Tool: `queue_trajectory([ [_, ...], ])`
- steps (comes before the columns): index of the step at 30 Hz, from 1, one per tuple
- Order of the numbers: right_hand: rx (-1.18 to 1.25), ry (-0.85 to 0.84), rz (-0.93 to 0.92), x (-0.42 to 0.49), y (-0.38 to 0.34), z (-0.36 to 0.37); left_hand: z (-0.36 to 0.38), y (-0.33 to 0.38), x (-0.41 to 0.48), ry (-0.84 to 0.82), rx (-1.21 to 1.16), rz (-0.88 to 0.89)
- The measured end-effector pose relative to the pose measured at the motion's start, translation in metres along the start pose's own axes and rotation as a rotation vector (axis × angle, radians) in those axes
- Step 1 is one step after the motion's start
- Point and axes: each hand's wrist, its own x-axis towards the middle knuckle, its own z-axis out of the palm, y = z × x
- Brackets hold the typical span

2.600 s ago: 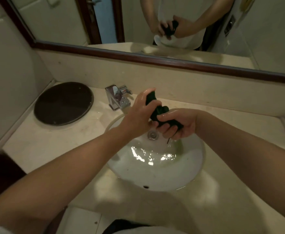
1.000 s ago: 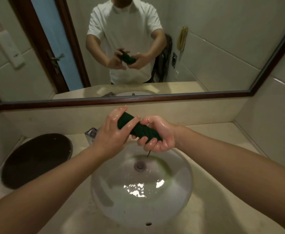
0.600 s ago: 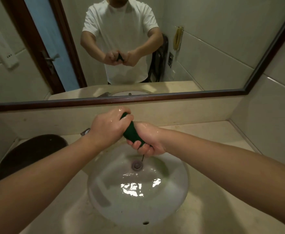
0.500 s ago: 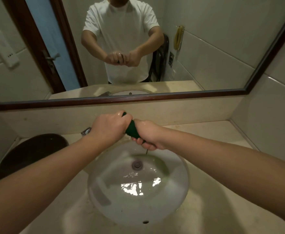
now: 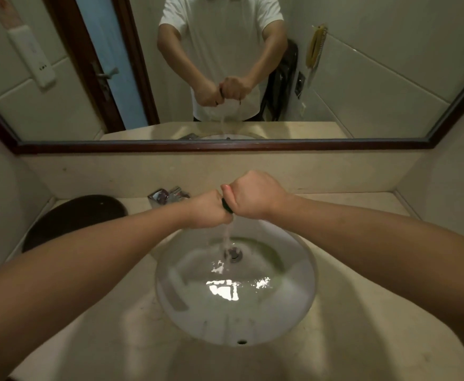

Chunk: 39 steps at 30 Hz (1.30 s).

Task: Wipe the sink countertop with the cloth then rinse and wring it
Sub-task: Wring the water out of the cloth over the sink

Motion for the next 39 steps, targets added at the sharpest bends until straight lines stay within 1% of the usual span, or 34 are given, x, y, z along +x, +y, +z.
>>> queue_trajectory([
  [2, -0.048, -0.013, -0.070, 0.000, 0.000, 0.001, 0.001, -0.004, -0.003, -0.075, -0.100, -0.009],
  [5, -0.065, -0.060, -0.158, -0.004, 0.002, 0.007, 0.006, -0.011, -0.004, -0.121, -0.126, 0.013],
  [8, -0.033, -0.131, -0.228, -0.010, 0.009, 0.011, 0.006, -0.014, -0.004, -0.178, -0.084, -0.029],
  [10, -0.010, -0.145, -0.260, -0.013, 0.011, 0.012, 0.003, -0.015, -0.006, -0.208, -0.035, -0.032],
  [12, 0.049, -0.128, -0.252, -0.015, 0.012, 0.014, 0.002, -0.015, -0.008, -0.190, -0.017, -0.025],
  [13, 0.119, -0.110, -0.220, -0.017, 0.012, 0.014, 0.000, -0.016, -0.008, -0.154, -0.028, -0.013],
  [15, 0.310, -0.073, -0.102, -0.019, 0.012, 0.016, -0.004, -0.019, -0.010, -0.047, -0.084, 0.015],
  [18, 0.629, -0.054, 0.103, -0.022, 0.008, 0.016, -0.004, -0.025, -0.021, 0.160, -0.193, 0.094],
  [19, 0.768, -0.059, 0.179, -0.023, 0.007, 0.014, -0.001, -0.026, -0.028, 0.236, -0.223, 0.125],
  [20, 0.955, -0.085, 0.275, -0.025, 0.007, 0.010, 0.003, -0.028, -0.035, 0.346, -0.186, 0.176],
  [21, 1.174, -0.144, 0.387, -0.026, 0.007, 0.006, 0.007, -0.030, -0.040, 0.495, -0.074, 0.259],
  [22, 1.383, -0.236, 0.497, -0.027, 0.008, 0.001, 0.011, -0.031, -0.044, 0.659, 0.090, 0.379],
  [23, 1.564, -0.352, 0.582, -0.030, 0.007, -0.005, 0.013, -0.034, -0.046, 0.816, 0.266, 0.531],
  [24, 1.708, -0.470, 0.630, -0.031, 0.004, -0.010, 0.014, -0.035, -0.044, 0.946, 0.419, 0.676],
  [25, 1.816, -0.583, 0.635, -0.033, -0.001, -0.016, 0.012, -0.033, -0.043, 1.038, 0.519, 0.789],
  [26, 1.883, -0.689, 0.608, -0.035, -0.009, -0.022, 0.009, -0.024, -0.045, 1.106, 0.560, 0.864],
  [28, 1.926, -0.872, 0.514, -0.041, -0.024, -0.034, -0.003, -0.002, -0.051, 1.201, 0.558, 0.985],
  [30, 1.958, -1.032, 0.382, -0.048, -0.035, -0.045, -0.019, 0.017, -0.063, 1.222, 0.618, 1.122],
  [31, 1.970, -1.081, 0.332, -0.050, -0.038, -0.051, -0.028, 0.024, -0.069, 1.207, 0.671, 1.192],
  [32, 1.962, -1.097, 0.317, -0.051, -0.041, -0.057, -0.036, 0.029, -0.075, 1.163, 0.718, 1.254],
  [34, 1.889, -1.037, 0.379, -0.051, -0.041, -0.065, -0.050, 0.037, -0.083, 1.042, 0.790, 1.322],
  [35, 1.845, -0.985, 0.423, -0.051, -0.041, -0.068, -0.054, 0.040, -0.083, 0.996, 0.837, 1.314],
  [36, 1.819, -0.938, 0.462, -0.049, -0.040, -0.070, -0.056, 0.041, -0.080, 0.955, 0.880, 1.268],
  [37, 1.814, -0.898, 0.495, -0.047, -0.038, -0.070, -0.056, 0.043, -0.076, 0.914, 0.906, 1.181],
  [39, 1.809, -0.801, 0.577, -0.041, -0.035, -0.067, -0.054, 0.045, -0.067, 0.823, 0.912, 0.937],
])
